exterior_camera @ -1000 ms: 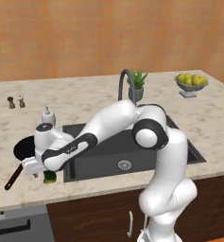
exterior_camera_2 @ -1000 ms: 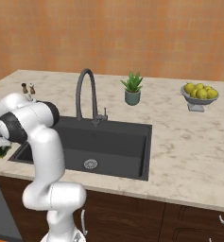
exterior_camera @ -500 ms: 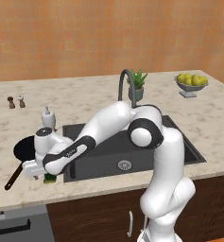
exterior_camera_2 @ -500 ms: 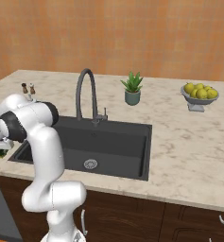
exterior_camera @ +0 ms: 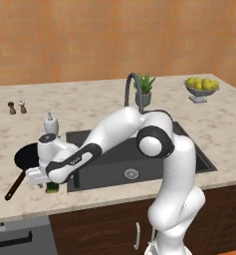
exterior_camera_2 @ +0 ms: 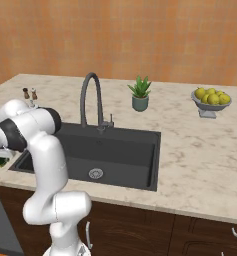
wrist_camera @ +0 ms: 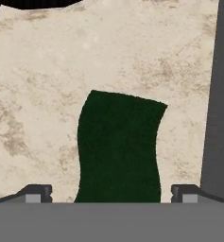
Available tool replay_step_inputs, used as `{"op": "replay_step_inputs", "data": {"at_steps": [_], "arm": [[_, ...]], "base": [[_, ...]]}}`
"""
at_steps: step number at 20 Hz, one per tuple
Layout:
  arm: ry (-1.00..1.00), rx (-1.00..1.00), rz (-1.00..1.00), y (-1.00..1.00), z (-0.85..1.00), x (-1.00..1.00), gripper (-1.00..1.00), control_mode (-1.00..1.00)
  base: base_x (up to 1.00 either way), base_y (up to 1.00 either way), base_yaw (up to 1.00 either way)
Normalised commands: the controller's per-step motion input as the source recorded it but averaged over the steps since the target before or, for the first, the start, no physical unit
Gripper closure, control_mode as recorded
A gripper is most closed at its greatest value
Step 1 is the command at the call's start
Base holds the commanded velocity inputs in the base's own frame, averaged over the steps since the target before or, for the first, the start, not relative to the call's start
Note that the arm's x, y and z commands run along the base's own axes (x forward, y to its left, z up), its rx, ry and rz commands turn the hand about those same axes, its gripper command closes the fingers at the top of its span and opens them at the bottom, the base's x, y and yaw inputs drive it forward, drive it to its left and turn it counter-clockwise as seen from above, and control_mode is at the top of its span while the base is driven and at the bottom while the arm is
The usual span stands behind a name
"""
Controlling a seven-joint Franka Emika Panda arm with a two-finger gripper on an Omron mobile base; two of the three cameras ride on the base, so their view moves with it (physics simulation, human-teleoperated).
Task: Pick the pan and sponge and place them into the sink. Then turn on the water.
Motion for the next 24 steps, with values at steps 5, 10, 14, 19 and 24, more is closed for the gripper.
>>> {"op": "replay_step_inputs", "data": {"at_steps": [5,10,14,19,24], "arm": [[0.0,0.0,-0.04,-0.1,-0.07,0.0,-1.0,-1.0],[0.0,0.0,-0.03,-0.01,-0.28,0.0,-1.0,-1.0],[0.0,0.0,0.0,0.0,-0.23,0.0,-1.0,-1.0],[0.0,0.0,0.0,0.08,-0.17,0.0,-1.0,-1.0],[0.0,0.0,0.0,0.12,-0.22,0.0,-1.0,-1.0]], "base": [[0.0,0.0,0.0],[0.0,0.0,0.0],[0.0,0.0,0.0],[0.0,0.0,0.0],[0.0,0.0,0.0]]}}
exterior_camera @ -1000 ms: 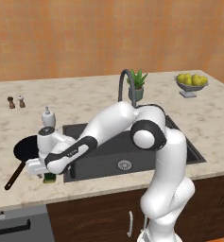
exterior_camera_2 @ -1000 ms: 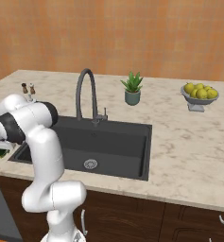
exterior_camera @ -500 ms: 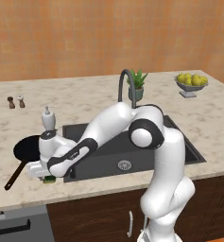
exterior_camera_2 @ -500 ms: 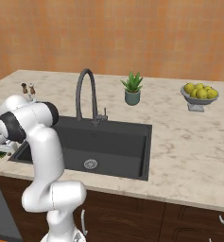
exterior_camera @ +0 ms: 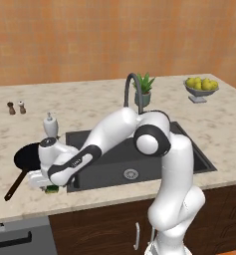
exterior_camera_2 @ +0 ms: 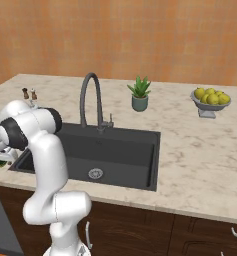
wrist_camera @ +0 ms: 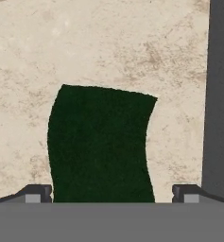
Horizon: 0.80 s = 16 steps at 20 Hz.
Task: Pick the pan and sponge and place them into the sink. Then turn on the water.
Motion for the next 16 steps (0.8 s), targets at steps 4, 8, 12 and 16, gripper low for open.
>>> {"op": "replay_step_inputs", "data": {"at_steps": [4,8,12,16], "arm": [[0.0,0.0,0.0,0.15,-0.06,0.0,-1.0,-1.0],[0.0,0.03,0.0,0.04,-0.03,0.0,-1.0,-1.0],[0.0,0.04,0.0,0.0,-0.14,0.0,-1.0,-1.0],[0.01,0.01,0.0,0.0,-0.02,0.0,1.0,-1.0]], "base": [[0.0,0.0,0.0],[0.0,0.0,0.0],[0.0,0.0,0.0],[0.0,0.0,0.0]]}}
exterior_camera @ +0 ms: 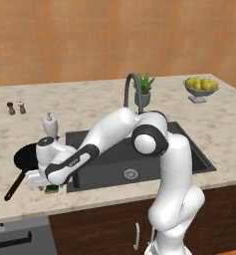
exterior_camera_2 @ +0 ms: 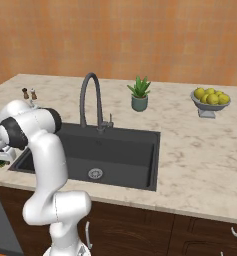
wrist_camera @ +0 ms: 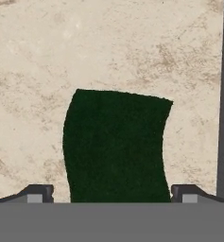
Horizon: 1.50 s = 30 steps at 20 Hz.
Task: Pick the pan and sponge and place them into the sink. Then turn on the water.
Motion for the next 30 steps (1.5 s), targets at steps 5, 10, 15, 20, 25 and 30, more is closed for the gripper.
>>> {"op": "replay_step_inputs", "data": {"at_steps": [5,10,15,20,25,30], "arm": [[0.01,0.0,0.0,0.0,0.0,0.0,1.0,-1.0],[0.0,0.0,0.0,-0.01,0.0,0.0,1.0,-1.0],[0.0,0.01,0.0,-0.32,0.45,-0.15,1.0,-1.0],[0.0,0.04,0.0,-0.69,0.81,-0.22,1.0,-1.0],[-0.01,0.06,-0.01,-0.81,0.61,-0.14,1.0,-1.0],[0.0,0.01,-0.01,-0.92,0.17,-0.1,1.0,-1.0]], "base": [[0.0,0.0,0.0],[0.0,0.0,0.0],[0.0,0.0,0.0],[0.0,0.0,0.0],[0.0,0.0,0.0],[0.0,0.0,0.0]]}}
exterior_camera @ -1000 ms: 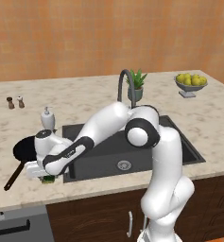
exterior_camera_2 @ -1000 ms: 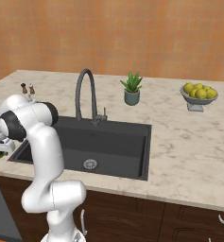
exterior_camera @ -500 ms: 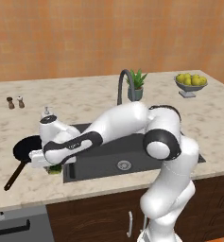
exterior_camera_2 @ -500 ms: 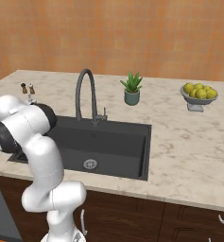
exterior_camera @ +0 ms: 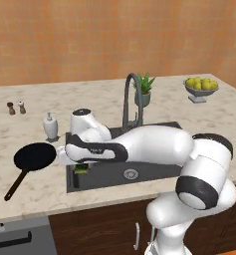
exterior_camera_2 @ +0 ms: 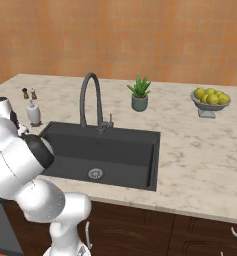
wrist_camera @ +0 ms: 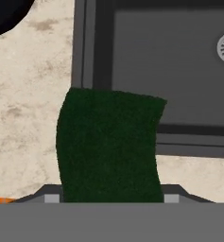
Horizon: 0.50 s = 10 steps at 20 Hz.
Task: Pick the pan and sponge and place them into the sink. Then turn on the water.
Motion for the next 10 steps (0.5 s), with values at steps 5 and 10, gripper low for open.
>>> {"op": "replay_step_inputs", "data": {"at_steps": [5,10], "arm": [[0.0,0.0,0.0,-0.61,0.0,-0.03,1.0,-1.0],[0.0,0.0,0.0,-0.56,0.0,0.0,1.0,-1.0]], "base": [[0.0,0.0,0.0],[0.0,0.0,0.0]]}}
